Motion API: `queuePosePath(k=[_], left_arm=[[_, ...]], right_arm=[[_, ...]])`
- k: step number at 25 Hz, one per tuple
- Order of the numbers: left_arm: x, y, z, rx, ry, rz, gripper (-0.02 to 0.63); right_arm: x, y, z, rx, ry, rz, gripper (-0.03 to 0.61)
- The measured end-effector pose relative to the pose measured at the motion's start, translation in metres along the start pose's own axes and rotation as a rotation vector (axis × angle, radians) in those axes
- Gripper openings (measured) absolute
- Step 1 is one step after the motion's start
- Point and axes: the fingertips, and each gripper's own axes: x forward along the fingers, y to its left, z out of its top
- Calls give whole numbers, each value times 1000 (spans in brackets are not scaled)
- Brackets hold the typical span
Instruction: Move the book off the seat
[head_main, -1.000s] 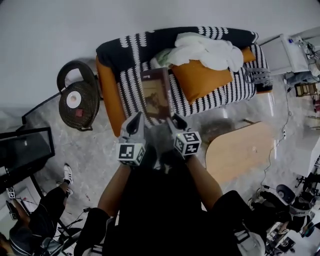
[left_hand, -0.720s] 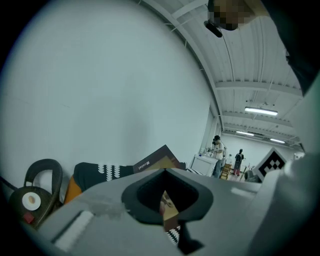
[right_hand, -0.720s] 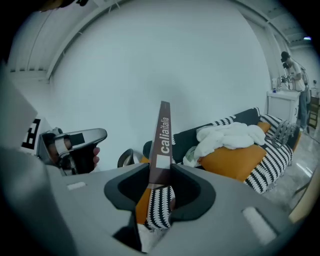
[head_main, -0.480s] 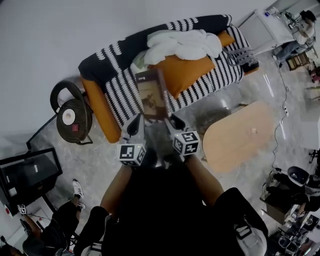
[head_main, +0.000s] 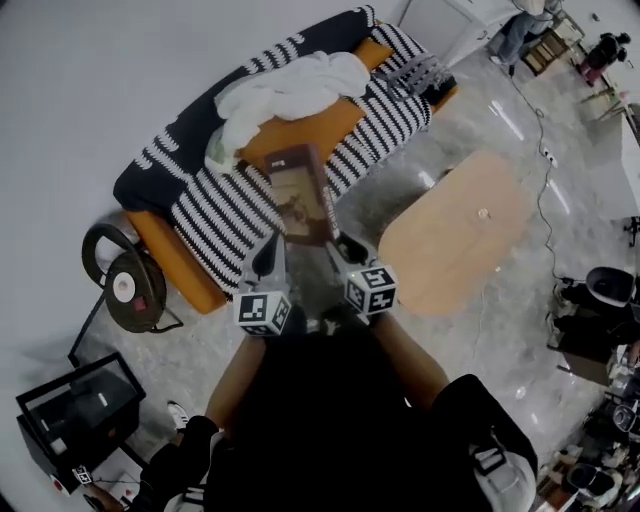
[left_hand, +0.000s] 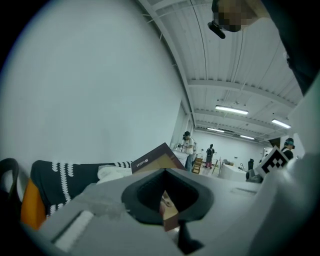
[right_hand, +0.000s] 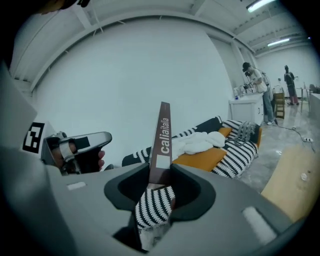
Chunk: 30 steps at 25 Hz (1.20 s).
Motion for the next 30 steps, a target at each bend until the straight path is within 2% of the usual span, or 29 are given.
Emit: queuePosePath(k=[6,10,16,21,30], left_arm=[[30,-68,-4,32,12,-82,6],[38,-93,-2,46,6,-105,6],[39,-104,4,101,13,-127,5],[29,-100,9,57,-12,-107,6],[38,-114,9,85,9,-155,6]], right_arm=[[-59,-61,6,46,-55,-67,147],[-85,-84,9,67,-88,-92,147],[-96,-84,11,71,-110,-97,147],[-99,-78,8,85,-121,-95,147],[-111,-90,4,144,-154,-128,147]])
